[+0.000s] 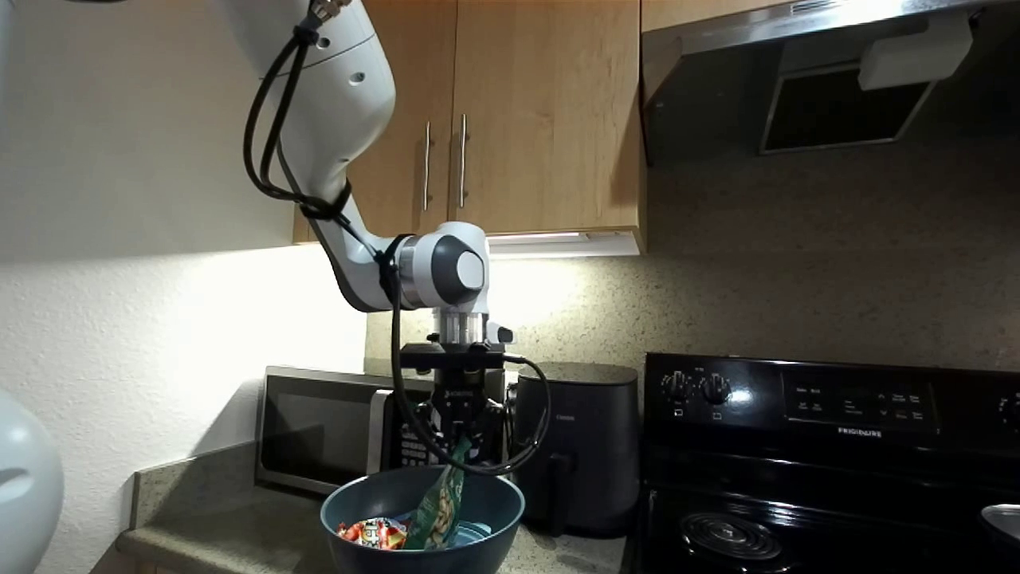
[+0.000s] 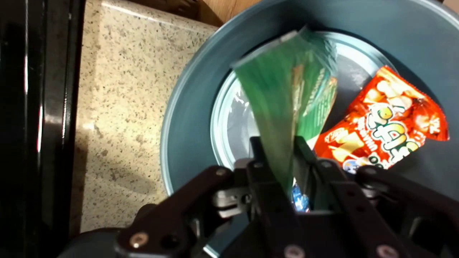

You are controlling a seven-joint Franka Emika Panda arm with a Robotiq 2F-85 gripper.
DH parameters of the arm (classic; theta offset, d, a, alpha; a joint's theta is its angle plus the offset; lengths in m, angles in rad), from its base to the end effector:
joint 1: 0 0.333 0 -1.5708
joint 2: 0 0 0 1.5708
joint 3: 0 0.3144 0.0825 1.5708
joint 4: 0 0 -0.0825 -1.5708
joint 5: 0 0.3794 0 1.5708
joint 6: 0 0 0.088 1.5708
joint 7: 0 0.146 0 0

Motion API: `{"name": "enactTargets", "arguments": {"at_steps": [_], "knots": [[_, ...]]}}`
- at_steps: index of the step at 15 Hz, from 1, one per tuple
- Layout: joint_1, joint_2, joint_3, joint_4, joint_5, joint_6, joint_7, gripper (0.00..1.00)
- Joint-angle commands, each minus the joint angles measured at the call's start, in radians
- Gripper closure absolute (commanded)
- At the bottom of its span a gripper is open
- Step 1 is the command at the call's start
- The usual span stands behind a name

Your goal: Remove the green, red and blue sachets from the bowl, respectively

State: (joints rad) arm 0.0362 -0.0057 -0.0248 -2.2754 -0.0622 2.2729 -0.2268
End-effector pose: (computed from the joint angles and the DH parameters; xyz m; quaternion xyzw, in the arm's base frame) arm 0.5128 0.0025 0.3213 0.9901 0.1387 -0.0010 0.0237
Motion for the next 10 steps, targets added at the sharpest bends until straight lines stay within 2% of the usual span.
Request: {"name": "enactTargets", "arguments": {"at_steps": [1,4,6,7,9,10], "knots": [[-0.023,-0.076,0.002,-0.034,-0.045,0.078,0.06,0.98],[-0.043,-0.122,-0.011,-0.058,-0.056,0.119,0.084,1.0],[-0.049,-0.13,-0.018,-0.066,-0.03,0.111,0.077,0.97],[-0.051,-0.127,-0.02,-0.07,-0.032,0.109,0.076,0.73],[-0.047,-0.101,-0.02,-0.034,-0.029,0.081,0.056,0.71],[-0.048,-0.101,-0.02,-0.035,-0.029,0.081,0.056,0.91]]}}
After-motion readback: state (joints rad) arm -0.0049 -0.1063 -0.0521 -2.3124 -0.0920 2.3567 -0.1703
